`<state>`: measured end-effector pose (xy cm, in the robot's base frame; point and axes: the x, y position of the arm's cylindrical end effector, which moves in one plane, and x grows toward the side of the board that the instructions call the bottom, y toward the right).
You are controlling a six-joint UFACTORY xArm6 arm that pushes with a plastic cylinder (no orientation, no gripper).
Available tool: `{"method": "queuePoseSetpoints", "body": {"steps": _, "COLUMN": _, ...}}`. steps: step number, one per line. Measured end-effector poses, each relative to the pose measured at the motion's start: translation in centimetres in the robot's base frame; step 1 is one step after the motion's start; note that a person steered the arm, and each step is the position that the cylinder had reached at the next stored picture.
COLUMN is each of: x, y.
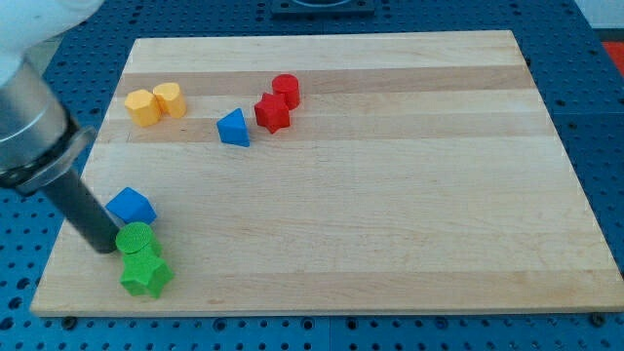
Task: Move the blue cube to the bottom right of the yellow heart
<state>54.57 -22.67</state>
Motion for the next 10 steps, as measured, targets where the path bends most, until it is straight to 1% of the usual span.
{"method": "queuePoseSetpoints", "body": {"steps": 1, "x": -3.7, "y": 3.8}}
{"method": "queuePoseSetpoints", "body": {"steps": 2, "x": -8.6, "y": 7.6}}
{"method": "queuePoseSetpoints", "body": {"steps": 3, "x": -11.3, "y": 9.8}}
{"method": "queuePoseSetpoints", "body": {"steps": 4, "x": -9.5, "y": 8.9}}
{"method": "queuePoseSetpoints", "body": {"steps": 6, "x": -2.1, "y": 5.4}}
{"method": "queuePoseSetpoints", "body": {"steps": 8, "x": -1.3, "y": -0.1}}
{"method": "queuePoseSetpoints", "body": {"steps": 9, "x": -3.4, "y": -1.3}}
{"method": "queuePoseSetpoints", "body": {"steps": 10, "x": -5.6, "y": 1.8}}
